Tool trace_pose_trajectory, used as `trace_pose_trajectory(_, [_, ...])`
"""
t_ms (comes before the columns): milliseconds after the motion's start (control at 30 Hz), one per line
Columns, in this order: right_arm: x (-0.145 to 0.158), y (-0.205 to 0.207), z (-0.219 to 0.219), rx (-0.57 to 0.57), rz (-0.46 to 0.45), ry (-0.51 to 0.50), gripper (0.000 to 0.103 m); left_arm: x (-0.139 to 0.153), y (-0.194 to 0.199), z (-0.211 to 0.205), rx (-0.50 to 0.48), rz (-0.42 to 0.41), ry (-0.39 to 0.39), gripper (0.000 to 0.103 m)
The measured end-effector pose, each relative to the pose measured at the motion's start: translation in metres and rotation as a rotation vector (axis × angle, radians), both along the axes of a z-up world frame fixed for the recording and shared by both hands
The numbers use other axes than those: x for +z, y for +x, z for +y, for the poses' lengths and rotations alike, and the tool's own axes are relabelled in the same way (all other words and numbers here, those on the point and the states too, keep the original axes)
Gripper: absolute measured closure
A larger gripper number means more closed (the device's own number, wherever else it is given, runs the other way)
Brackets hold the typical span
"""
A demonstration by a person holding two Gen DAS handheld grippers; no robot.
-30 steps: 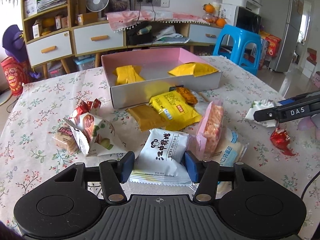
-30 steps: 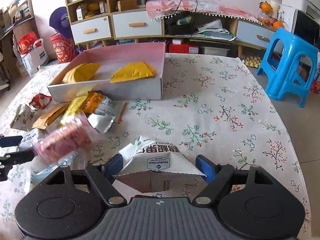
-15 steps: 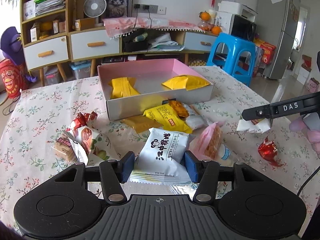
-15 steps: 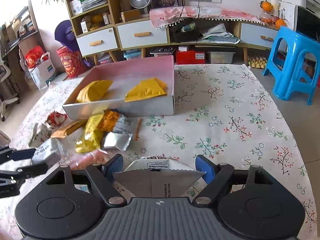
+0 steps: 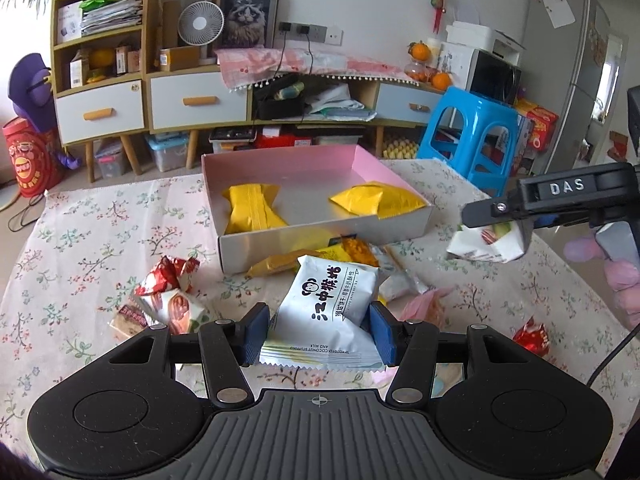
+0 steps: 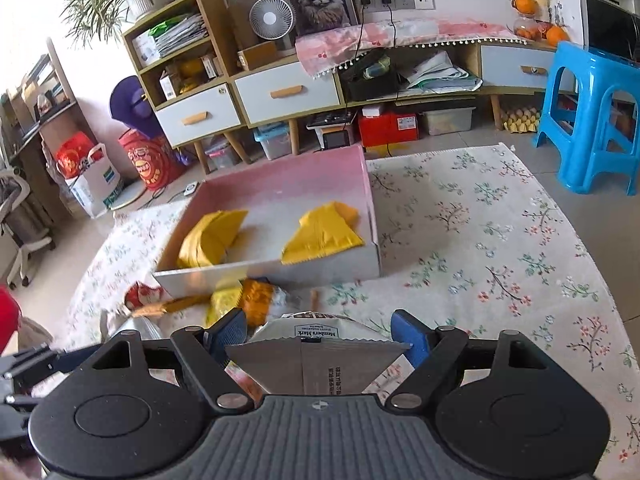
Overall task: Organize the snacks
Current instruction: 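Carry both white bags over the tray box and open both tools to drop them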
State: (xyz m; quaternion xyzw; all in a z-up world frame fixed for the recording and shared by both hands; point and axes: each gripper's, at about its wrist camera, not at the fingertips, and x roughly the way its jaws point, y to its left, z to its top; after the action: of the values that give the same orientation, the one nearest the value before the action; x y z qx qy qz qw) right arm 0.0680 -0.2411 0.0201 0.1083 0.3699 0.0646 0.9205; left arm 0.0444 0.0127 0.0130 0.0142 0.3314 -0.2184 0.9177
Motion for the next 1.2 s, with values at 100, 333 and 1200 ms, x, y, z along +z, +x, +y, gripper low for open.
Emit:
trace_pose_trajectory(100, [0.005,0.006,0.004,-0.001,-0.005,0.016,0.034,0.005,0.001,-0.002,-0.007,0.011,-0.021,0.051])
trace_pose_trajectory(333, [0.015,0.021,0.011,-0.007,-0.012,0.044,0.034,0.013,0.004,-0.013,-0.032,0.018,-0.053,0.051])
trace_pose_trajectory(1200, [-0.002,0.123,-0.006,-0.075,-0.057,0.129,0.034,-0.011,0.129,-0.072,0.102,0.016,0.052,0.051])
